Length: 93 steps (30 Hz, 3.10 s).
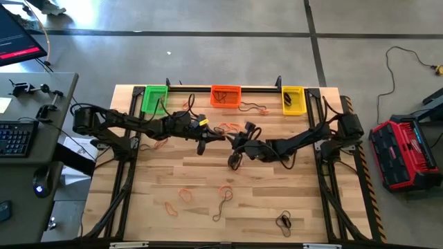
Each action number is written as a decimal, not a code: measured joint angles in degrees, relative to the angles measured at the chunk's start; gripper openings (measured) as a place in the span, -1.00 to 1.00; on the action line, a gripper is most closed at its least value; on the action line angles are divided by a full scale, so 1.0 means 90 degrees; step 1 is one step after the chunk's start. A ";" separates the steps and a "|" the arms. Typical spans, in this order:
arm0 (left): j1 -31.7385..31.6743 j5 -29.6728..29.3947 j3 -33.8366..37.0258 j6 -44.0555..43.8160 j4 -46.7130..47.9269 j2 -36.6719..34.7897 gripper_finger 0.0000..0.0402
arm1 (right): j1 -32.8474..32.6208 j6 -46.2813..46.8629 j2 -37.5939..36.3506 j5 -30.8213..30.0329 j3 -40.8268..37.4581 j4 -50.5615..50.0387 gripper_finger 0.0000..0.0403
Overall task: Sort rubber bands into baskets
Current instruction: Put the top left black rubber band into the yellow bin
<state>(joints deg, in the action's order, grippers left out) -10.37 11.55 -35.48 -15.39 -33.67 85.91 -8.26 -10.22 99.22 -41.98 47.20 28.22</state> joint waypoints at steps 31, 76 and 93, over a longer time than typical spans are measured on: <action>0.0304 -0.0053 -0.0015 -0.0076 -0.0165 0.0000 -0.97 | -0.0004 -0.0495 0.0000 0.0849 0.0000 0.0662 -0.90; 0.0375 -0.1485 0.0017 0.1621 -0.0164 0.0076 -0.24 | 0.0603 0.1105 -0.0950 -0.0325 0.0000 -0.2145 -1.00; 0.0517 -0.0817 0.0022 0.1411 -0.1595 0.0792 -0.24 | 0.3272 0.3175 -0.2973 0.0256 -0.0003 -0.6408 -1.00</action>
<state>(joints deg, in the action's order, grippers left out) -5.72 4.19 -35.29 -2.69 -48.03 93.03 21.19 18.35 72.47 -39.68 47.18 -29.45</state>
